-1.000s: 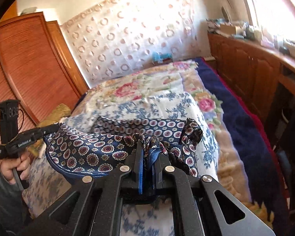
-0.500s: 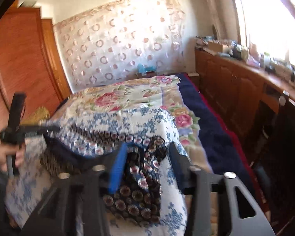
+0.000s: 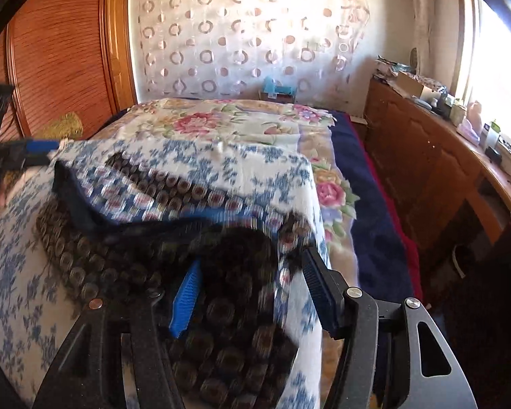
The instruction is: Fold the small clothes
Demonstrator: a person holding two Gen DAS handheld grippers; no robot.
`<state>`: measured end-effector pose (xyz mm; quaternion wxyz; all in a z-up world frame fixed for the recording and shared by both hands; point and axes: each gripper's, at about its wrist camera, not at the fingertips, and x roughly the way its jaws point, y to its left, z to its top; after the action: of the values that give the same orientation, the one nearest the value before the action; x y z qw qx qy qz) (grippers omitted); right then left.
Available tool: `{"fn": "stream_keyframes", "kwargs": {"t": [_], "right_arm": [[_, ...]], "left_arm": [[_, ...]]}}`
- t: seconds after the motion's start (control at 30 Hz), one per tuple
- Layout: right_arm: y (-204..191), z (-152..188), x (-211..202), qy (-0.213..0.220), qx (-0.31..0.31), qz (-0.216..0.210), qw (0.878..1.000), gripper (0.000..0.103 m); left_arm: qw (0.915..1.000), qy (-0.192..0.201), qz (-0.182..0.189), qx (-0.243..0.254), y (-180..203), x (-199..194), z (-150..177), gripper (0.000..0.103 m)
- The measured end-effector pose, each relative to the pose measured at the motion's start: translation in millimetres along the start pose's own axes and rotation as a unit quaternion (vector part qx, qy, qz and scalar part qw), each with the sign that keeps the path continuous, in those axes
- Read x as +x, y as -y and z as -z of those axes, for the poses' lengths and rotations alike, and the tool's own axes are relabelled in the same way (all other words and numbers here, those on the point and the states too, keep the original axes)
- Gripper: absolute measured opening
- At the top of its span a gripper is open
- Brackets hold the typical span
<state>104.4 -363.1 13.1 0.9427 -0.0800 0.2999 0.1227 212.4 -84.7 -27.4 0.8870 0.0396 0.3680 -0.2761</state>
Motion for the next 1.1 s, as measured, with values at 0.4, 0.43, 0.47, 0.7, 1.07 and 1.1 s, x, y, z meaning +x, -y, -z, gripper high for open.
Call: {"fn": "stream_keyframes", "kwargs": {"t": [0.4, 0.43, 0.47, 0.7, 1.07, 1.1], "right_arm": [[43, -11, 46, -0.033, 0.1, 0.002, 0.994, 0.004], [42, -11, 44, -0.031, 0.103, 0.001, 0.994, 0.009], [41, -12, 41, -0.031, 0.103, 0.003, 0.994, 0.014], [31, -14, 24, -0.016, 0.116, 0.023, 0.993, 0.061], [34, 8, 38, -0.068, 0.125, -0.012, 0.99, 0.064], [35, 9, 39, -0.07, 0.126, -0.016, 0.989, 0.064]], "left_arm": [[0.9989, -0.044, -0.009, 0.013, -5, 47, -7, 0.079], [0.9988, -0.047, -0.008, 0.01, -5, 54, -10, 0.079], [0.9987, -0.05, -0.006, 0.007, -6, 60, -12, 0.079], [0.9969, -0.076, 0.008, -0.02, -11, 88, -15, 0.079], [0.9956, -0.071, 0.048, -0.039, -9, 95, -17, 0.054], [0.9956, -0.071, 0.048, -0.038, -8, 96, -18, 0.053]]}}
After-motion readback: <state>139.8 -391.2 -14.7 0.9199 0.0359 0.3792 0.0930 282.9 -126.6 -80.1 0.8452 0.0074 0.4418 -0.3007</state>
